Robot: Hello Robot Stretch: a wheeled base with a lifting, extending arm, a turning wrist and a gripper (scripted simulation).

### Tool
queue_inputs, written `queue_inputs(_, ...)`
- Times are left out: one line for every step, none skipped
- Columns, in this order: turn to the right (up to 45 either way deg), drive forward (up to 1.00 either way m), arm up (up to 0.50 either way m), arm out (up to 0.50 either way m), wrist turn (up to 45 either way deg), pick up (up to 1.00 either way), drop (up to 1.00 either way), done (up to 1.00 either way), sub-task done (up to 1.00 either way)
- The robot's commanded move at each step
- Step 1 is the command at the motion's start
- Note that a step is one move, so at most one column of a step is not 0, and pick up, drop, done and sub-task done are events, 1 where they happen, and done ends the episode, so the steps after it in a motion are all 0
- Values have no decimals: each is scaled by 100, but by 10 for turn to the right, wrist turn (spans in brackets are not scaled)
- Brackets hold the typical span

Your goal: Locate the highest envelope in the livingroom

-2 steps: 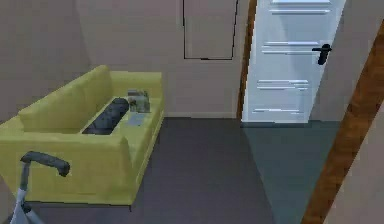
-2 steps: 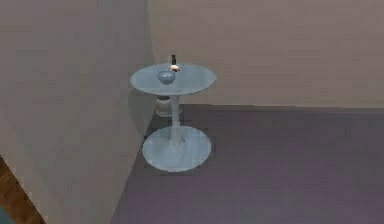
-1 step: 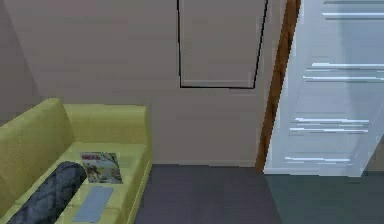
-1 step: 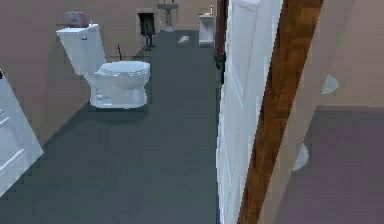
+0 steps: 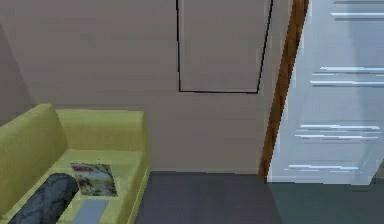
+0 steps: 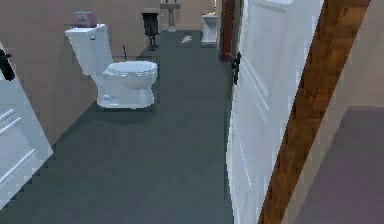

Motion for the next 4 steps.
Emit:
queue_inputs(-450,0,0,0,0,0,0,0,0)
queue_inputs(-450,0,0,0,0,0,0,0,0)
queue_inputs(-450,0,0,0,0,0,0,0,0)
queue_inputs(-420,0,0,0,0,0,0,0,0)
